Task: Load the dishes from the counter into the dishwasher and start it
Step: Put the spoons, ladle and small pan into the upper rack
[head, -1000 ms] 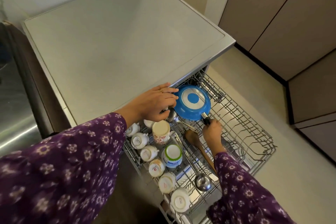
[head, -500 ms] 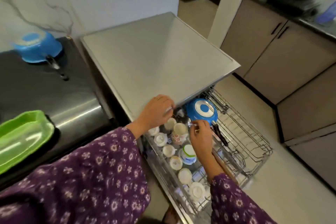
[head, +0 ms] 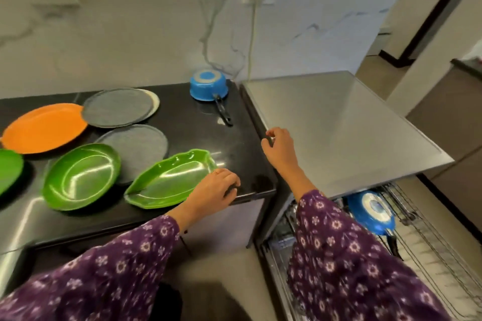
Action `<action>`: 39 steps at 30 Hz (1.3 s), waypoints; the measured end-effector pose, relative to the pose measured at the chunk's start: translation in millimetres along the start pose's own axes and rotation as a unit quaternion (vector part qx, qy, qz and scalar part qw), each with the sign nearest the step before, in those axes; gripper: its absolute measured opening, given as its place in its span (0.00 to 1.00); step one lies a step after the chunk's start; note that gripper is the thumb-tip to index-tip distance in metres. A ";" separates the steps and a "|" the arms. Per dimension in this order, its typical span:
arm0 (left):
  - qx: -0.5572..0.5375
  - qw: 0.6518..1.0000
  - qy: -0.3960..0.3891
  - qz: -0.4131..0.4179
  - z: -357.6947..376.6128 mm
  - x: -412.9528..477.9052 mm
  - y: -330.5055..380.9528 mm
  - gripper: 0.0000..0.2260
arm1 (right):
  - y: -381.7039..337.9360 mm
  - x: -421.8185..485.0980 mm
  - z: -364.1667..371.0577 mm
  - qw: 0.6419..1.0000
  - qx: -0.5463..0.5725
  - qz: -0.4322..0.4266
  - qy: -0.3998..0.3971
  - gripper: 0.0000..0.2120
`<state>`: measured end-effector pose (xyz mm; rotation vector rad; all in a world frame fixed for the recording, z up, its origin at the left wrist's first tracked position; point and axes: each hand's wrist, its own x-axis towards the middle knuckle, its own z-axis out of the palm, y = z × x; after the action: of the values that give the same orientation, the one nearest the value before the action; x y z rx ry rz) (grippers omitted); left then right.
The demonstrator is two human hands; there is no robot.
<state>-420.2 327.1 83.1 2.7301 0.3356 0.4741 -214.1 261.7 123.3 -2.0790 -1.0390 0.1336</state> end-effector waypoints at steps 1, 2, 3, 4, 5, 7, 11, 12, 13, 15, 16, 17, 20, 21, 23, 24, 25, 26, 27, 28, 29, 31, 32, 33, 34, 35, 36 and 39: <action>0.005 1.000 0.000 -0.003 -4.2 1.0 -3.5 0.06 | -6.1 9.5 9.2 1.000 -0.005 0.009 -0.022 0.12; 0.010 1.000 -0.001 -0.006 -7.5 4.3 -7.6 0.07 | -10.9 20.5 18.8 0.999 -0.010 0.014 -0.037 0.12; 0.014 1.000 -0.003 -0.011 -9.9 9.4 -11.9 0.07 | -13.7 31.9 28.5 0.999 -0.013 0.018 -0.049 0.13; 0.018 1.000 -0.010 -0.017 -9.3 14.6 -16.3 0.07 | -14.7 41.5 36.6 0.998 -0.017 0.020 -0.060 0.14; 0.022 0.999 -0.021 -0.025 -8.1 21.9 -23.1 0.07 | -15.3 54.1 46.4 0.997 -0.022 0.022 -0.073 0.14; 0.046 0.996 -0.063 -0.037 -4.1 38.7 -36.5 0.06 | -14.0 79.2 65.3 0.994 -0.042 0.019 -0.101 0.16; 0.113 0.983 -0.141 -0.039 0.0 80.7 -58.3 0.11 | -10.3 125.3 98.2 0.987 -0.057 0.012 -0.149 0.18; 0.116 0.980 -0.154 -0.050 1.8 92.3 -64.7 0.13 | -10.1 136.8 105.6 0.986 -0.057 0.013 -0.155 0.18; 0.119 0.977 -0.165 -0.061 3.8 103.1 -71.8 0.16 | -9.8 147.2 112.7 0.985 -0.056 0.013 -0.160 0.18; 0.125 0.971 -0.186 -0.083 9.7 120.4 -85.1 0.24 | -10.4 164.5 124.9 0.984 -0.052 0.012 -0.170 0.19; 0.125 0.970 -0.188 -0.093 14.1 127.4 -90.7 0.27 | -10.4 172.9 130.6 0.983 -0.050 0.010 -0.176 0.20; 0.121 0.971 -0.180 -0.103 18.9 133.3 -95.2 0.29 | -9.8 181.3 137.1 0.982 -0.049 0.008 -0.183 0.21; 0.091 0.977 -0.130 -0.144 35.8 144.5 -100.0 0.28 | -9.6 202.2 153.6 0.978 -0.059 0.001 -0.201 0.23; 0.079 0.977 -0.113 -0.161 43.6 147.0 -100.2 0.27 | -9.7 208.4 158.9 0.977 -0.064 -0.004 -0.205 0.23; 0.063 0.975 -0.089 -0.194 58.9 150.3 -98.9 0.28 | -10.6 217.6 167.9 0.973 -0.077 -0.012 -0.218 0.22; 0.063 0.973 -0.082 -0.206 65.8 150.9 -97.6 0.28 | -11.5 219.9 170.8 0.971 -0.086 -0.014 -0.224 0.22; 0.065 0.971 -0.073 -0.216 74.4 151.7 -98.4 0.28 | -11.6 222.2 174.0 0.969 -0.095 -0.014 -0.228 0.22; 0.066 0.969 -0.067 -0.227 81.0 152.1 -98.7 0.27 | -11.9 223.8 176.2 0.968 -0.102 -0.015 -0.227 0.22; 0.067 0.967 -0.064 -0.235 86.4 152.0 -99.1 0.27 | -11.3 224.4 178.2 0.969 -0.104 -0.017 -0.223 0.21; 0.068 0.965 -0.069 -0.242 90.1 151.9 -99.5 0.26 | -10.5 224.4 179.8 0.971 -0.100 -0.019 -0.217 0.20; 0.071 0.964 -0.074 -0.246 92.5 151.3 -100.3 0.27 | -9.6 223.5 181.0 0.973 -0.093 -0.022 -0.209 0.19; 0.068 0.962 -0.072 -0.252 95.2 151.2 -100.7 0.27 | -6.2 220.9 182.4 0.978 -0.075 -0.027 -0.192 0.16; 0.067 0.962 -0.069 -0.254 94.9 151.2 -100.3 0.27 | -4.7 219.6 182.2 0.980 -0.068 -0.030 -0.183 0.16; 0.070 0.963 -0.066 -0.253 94.5 151.0 -100.2 0.27 | -3.3 219.1 181.7 0.982 -0.063 -0.031 -0.175 0.15; 0.071 0.963 -0.064 -0.253 93.4 150.6 -99.5 0.27 | -2.5 218.9 180.1 0.983 -0.059 -0.031 -0.170 0.15; 0.073 0.963 -0.061 -0.253 92.1 150.6 -98.4 0.28 | -1.3 219.3 177.9 0.984 -0.055 -0.032 -0.165 0.15; 0.072 0.963 -0.059 -0.255 90.8 150.7 -97.5 0.29 | 0.3 220.0 175.2 0.985 -0.051 -0.035 -0.160 0.14; 0.075 0.961 -0.061 -0.257 84.6 151.2 -93.8 0.32 | 8.2 219.6 161.9 0.988 -0.044 -0.046 -0.139 0.14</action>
<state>-267.0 430.8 15.7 2.6470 1.0480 0.1386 -130.8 513.7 59.5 -2.1270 -1.3273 0.3443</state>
